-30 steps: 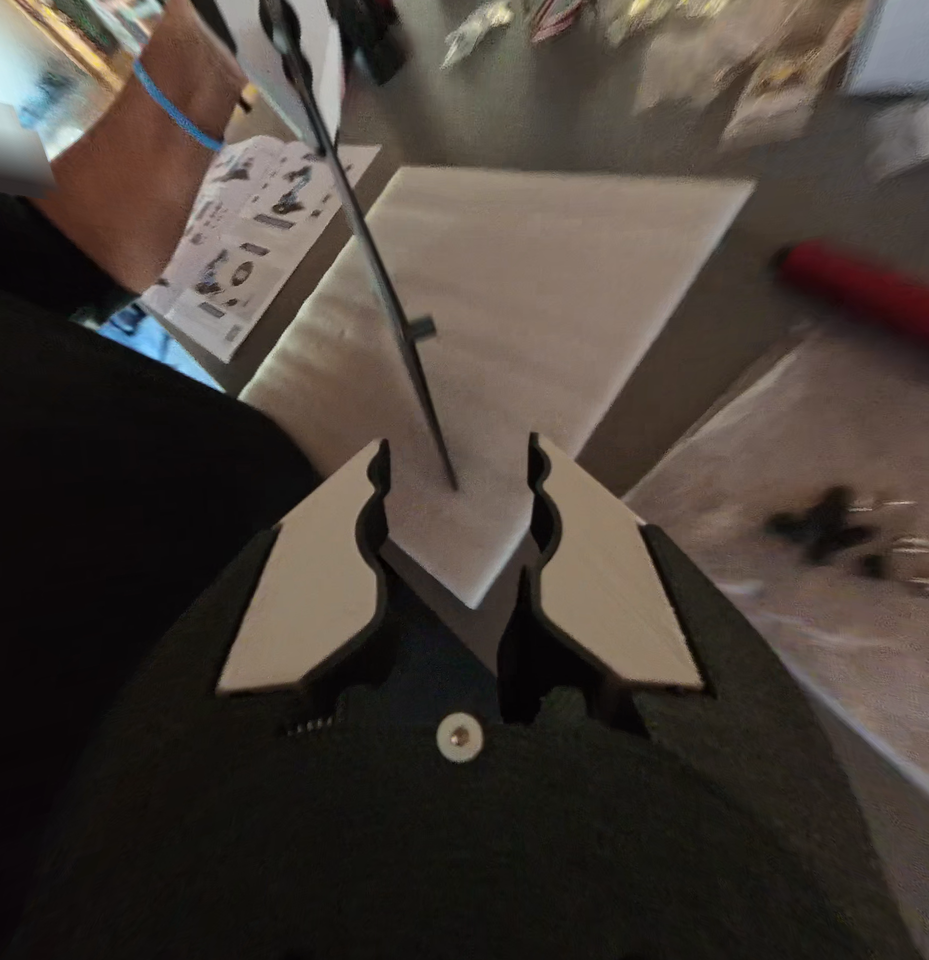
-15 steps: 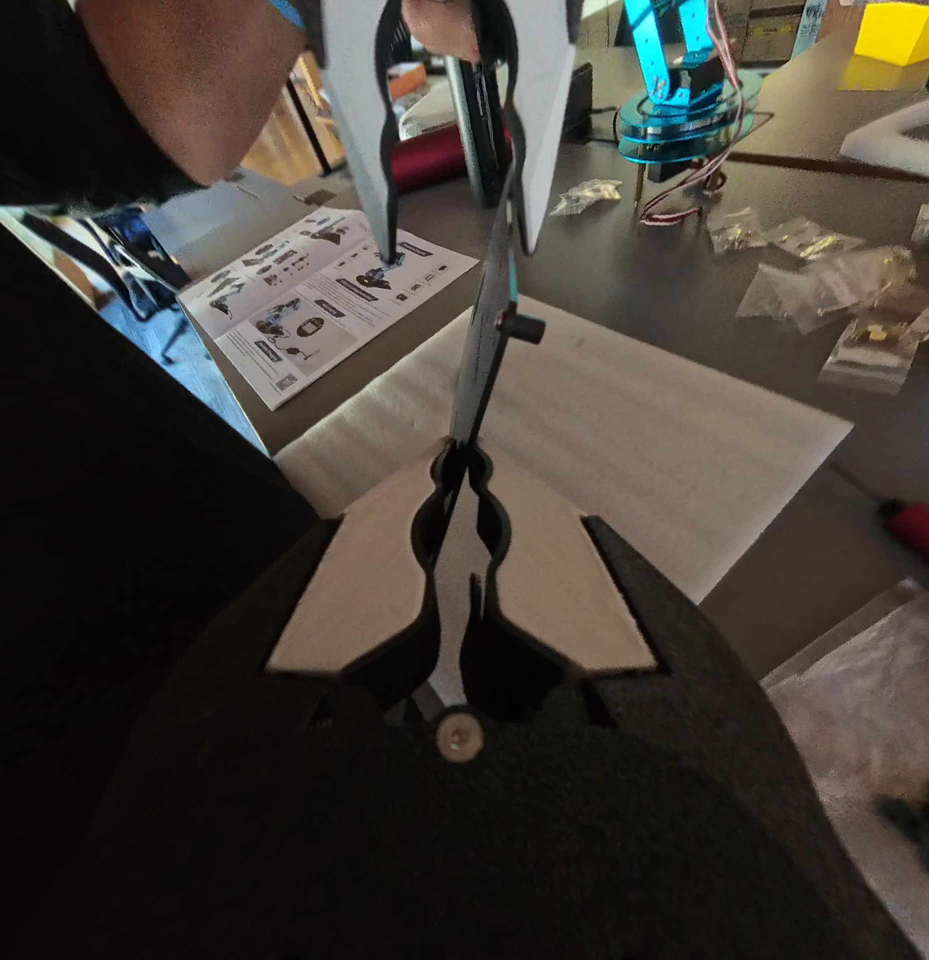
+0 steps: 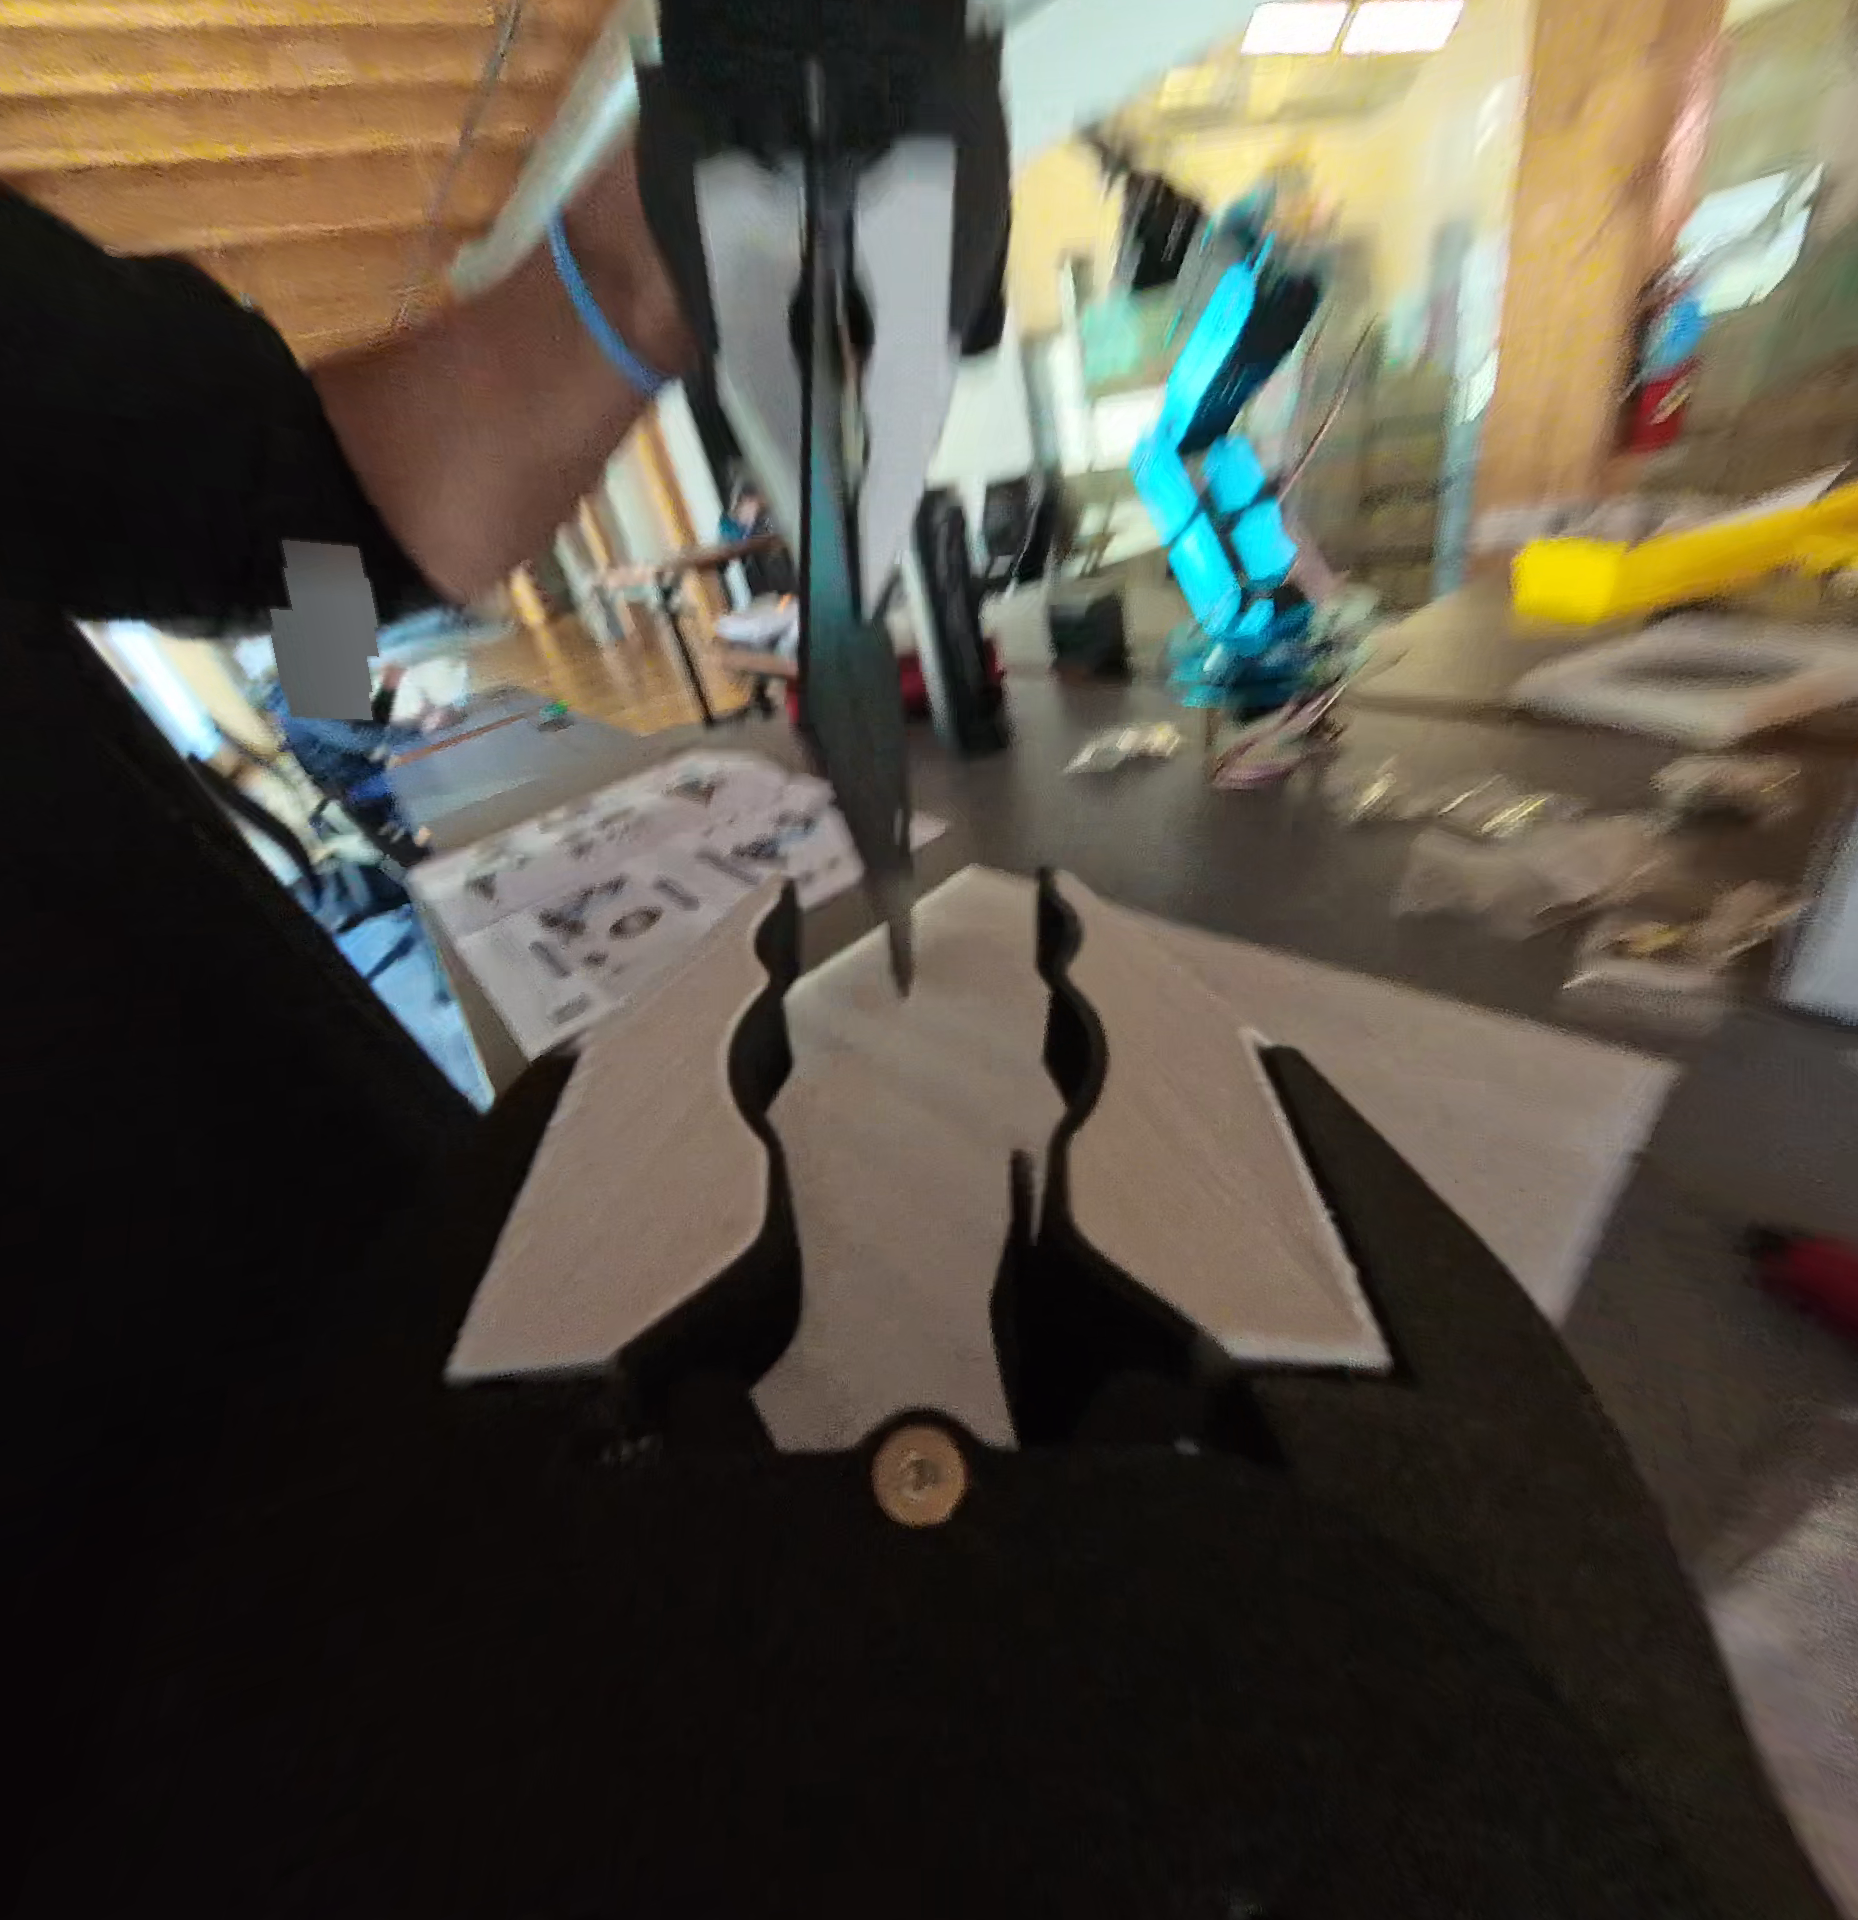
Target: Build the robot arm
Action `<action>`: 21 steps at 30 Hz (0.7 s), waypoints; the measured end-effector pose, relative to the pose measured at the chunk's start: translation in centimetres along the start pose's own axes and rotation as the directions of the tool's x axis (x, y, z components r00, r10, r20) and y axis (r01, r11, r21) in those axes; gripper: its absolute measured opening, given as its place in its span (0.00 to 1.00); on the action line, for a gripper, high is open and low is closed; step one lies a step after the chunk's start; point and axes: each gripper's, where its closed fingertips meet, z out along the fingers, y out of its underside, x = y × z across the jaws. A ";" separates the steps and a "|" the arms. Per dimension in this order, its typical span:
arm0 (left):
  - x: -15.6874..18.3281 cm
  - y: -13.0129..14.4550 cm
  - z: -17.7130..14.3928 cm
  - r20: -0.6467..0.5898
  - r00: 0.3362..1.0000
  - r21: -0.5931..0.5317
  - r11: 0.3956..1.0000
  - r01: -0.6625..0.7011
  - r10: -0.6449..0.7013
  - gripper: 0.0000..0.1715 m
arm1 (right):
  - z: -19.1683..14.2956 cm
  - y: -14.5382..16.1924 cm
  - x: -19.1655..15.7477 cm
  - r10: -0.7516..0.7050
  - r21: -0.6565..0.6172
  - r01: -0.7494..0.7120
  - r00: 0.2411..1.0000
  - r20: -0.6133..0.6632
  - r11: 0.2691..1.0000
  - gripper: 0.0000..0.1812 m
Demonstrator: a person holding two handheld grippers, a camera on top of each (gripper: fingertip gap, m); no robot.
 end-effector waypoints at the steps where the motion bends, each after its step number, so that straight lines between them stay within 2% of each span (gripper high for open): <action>1: 0.1 0.3 -1.2 0.013 1.000 0.020 1.000 0.008 -0.009 0.00 | 2.0 1.6 -0.5 0.011 -0.069 -0.009 1.000 0.020 0.998 0.32; 2: 0.4 0.4 -2.5 0.023 1.000 0.045 0.999 0.015 -0.016 0.00 | 3.9 2.1 -1.0 0.000 -0.104 0.003 1.000 0.025 0.995 0.36; 3: 0.7 0.1 -4.0 0.031 0.999 0.092 0.996 0.015 -0.017 0.00 | 5.7 1.3 -1.2 -0.017 -0.074 0.019 1.000 0.020 0.997 0.36; 5: 1.4 -1.6 -7.1 0.043 0.999 0.222 0.975 0.001 -0.011 0.01 | 8.1 -1.5 -1.8 -0.038 0.029 0.037 0.999 0.032 0.999 0.33; 7: 2.0 -3.3 -9.9 0.076 0.997 0.305 0.952 -0.033 0.011 0.00 | 9.0 -4.1 -1.8 -0.061 0.063 0.060 0.998 0.024 0.996 0.28; 10: 2.6 -5.3 -11.7 0.108 0.993 0.351 0.933 -0.077 0.041 0.01 | 7.7 -8.3 -3.3 -0.178 0.095 0.172 0.982 0.057 0.981 0.05; 11: 2.5 -5.8 -11.8 0.110 0.993 0.371 0.925 -0.083 0.045 0.01 | 7.2 -8.7 -3.6 -0.217 0.050 0.215 0.975 0.041 0.975 0.00; 12: 2.5 -6.2 -11.6 0.102 0.994 0.395 0.915 -0.083 0.046 0.01 | 6.6 -8.7 -3.5 -0.244 -0.011 0.244 0.970 0.022 0.970 0.00; 14: 2.2 -6.6 -10.8 0.075 0.996 0.462 0.884 -0.073 0.043 0.01 | 5.1 -8.3 -3.3 -0.207 -0.130 0.206 0.978 0.003 0.970 0.00; 17: 1.1 -6.8 -9.0 -0.016 1.000 0.639 0.769 -0.007 0.022 0.01 | 2.7 -7.4 -2.8 -0.180 -0.278 0.161 0.983 -0.043 0.947 0.00; 21: -1.2 -5.0 -5.0 -0.205 0.979 0.816 0.548 0.183 -0.023 0.03 | 0.9 -4.5 -1.3 -0.196 -0.480 0.132 0.977 -0.085 0.867 0.00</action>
